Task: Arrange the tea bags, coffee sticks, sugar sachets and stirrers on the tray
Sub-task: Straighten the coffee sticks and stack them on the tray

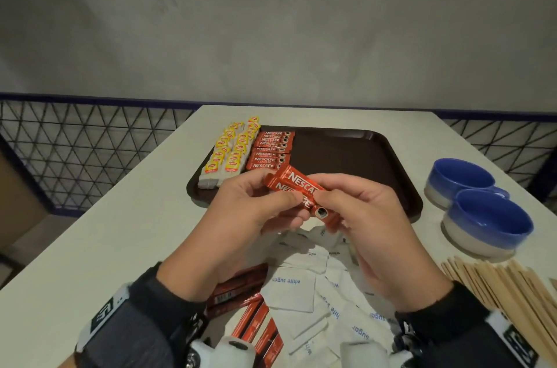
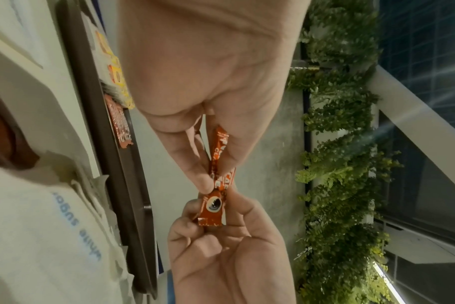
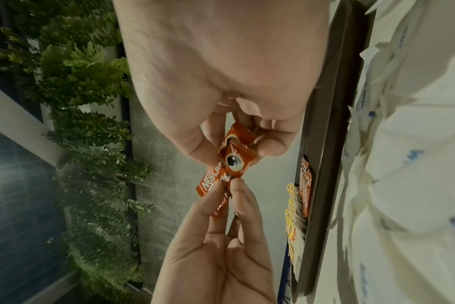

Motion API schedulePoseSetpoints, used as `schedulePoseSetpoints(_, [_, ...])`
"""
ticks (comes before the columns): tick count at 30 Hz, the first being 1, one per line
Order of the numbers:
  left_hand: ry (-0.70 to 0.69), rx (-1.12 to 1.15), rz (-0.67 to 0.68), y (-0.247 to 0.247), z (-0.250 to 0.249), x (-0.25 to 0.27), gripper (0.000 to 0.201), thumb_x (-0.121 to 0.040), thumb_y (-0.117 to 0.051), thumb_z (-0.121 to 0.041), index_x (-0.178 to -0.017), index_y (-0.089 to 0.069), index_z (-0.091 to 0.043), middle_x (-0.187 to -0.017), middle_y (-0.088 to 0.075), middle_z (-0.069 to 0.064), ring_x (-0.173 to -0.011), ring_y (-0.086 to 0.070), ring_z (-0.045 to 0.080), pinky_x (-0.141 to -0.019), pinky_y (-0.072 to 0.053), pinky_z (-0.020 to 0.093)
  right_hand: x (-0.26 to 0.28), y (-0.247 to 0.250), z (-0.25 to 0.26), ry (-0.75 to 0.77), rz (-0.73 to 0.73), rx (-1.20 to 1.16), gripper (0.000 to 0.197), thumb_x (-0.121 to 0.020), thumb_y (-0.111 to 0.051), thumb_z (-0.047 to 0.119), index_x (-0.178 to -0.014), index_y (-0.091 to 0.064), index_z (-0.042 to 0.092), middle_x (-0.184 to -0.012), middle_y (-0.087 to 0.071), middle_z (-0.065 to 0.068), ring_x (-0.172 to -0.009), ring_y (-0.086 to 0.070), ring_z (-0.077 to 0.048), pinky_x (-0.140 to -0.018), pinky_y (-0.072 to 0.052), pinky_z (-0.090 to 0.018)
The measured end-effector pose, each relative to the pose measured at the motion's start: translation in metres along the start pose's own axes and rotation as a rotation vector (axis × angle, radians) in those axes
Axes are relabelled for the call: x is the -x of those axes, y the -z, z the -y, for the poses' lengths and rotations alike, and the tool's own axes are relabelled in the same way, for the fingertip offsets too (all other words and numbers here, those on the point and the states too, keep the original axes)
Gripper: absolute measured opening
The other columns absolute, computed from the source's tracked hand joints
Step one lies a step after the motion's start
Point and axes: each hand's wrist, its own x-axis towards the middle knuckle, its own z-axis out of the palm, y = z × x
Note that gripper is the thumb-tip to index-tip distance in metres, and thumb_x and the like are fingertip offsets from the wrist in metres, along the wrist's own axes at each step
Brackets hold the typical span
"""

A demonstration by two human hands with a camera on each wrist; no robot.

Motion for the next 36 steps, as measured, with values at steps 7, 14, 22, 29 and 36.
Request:
schedulePoseSetpoints(7, [-0.030,-0.044,0.018,0.001,0.001,0.000,0.026,-0.085,-0.076,-0.014,-0.109,-0.071,-0.004,-0.101,-0.077,0.020,-0.079,-0.073,0.028,-0.072,-0.062,0.034,-0.003,0.001,-0.007,0.142,-0.102,0.104,0.024,-0.089,-0.073,0.003,-0.104,-0.077,0.021,-0.095,-0.079,0.006,-0.092,-0.075,-0.009,-0.073,-0.060,-0.022])
schedulePoseSetpoints(14, [-0.098,-0.035,-0.047,0.002,-0.002,-0.001,0.025,-0.073,-0.077,-0.037,-0.086,-0.081,-0.016,-0.080,-0.074,0.005,-0.057,-0.058,0.013,-0.045,-0.045,0.020,-0.002,0.002,-0.003,0.160,-0.122,-0.020,0.028,-0.084,-0.075,0.007,-0.108,-0.074,0.022,-0.097,-0.078,0.004,-0.098,-0.075,-0.012,-0.079,-0.063,-0.034])
schedulePoseSetpoints(22, [-0.145,-0.006,-0.070,-0.002,-0.006,0.005,0.040,-0.065,-0.081,-0.035,-0.097,-0.078,-0.011,-0.096,-0.079,0.014,-0.070,-0.073,0.020,-0.051,-0.055,0.023,0.000,0.001,0.001,0.262,-0.231,-0.112,0.024,-0.074,-0.077,0.022,-0.097,-0.075,0.018,-0.087,-0.076,-0.004,-0.076,-0.072,-0.010,-0.060,-0.055,-0.018])
schedulePoseSetpoints(29, [-0.137,-0.018,-0.059,-0.002,-0.010,0.006,0.031,-0.069,-0.076,-0.042,-0.087,-0.082,-0.016,-0.095,-0.079,0.012,-0.071,-0.075,0.023,-0.047,-0.053,0.023,0.001,0.001,0.008,0.238,-0.216,-0.160,0.033,-0.070,-0.074,0.021,-0.103,-0.074,0.015,-0.087,-0.078,-0.002,-0.081,-0.076,-0.010,-0.060,-0.054,-0.015])
schedulePoseSetpoints(36, [-0.156,-0.010,-0.140,-0.003,-0.005,0.002,0.031,-0.068,-0.078,-0.041,-0.082,-0.083,-0.014,-0.087,-0.078,0.010,-0.061,-0.067,0.014,-0.046,-0.049,0.021,0.000,0.000,0.007,0.155,-0.210,-0.147,0.027,-0.073,-0.075,0.027,-0.099,-0.077,0.017,-0.086,-0.077,-0.006,-0.069,-0.065,-0.008,-0.056,-0.052,-0.025])
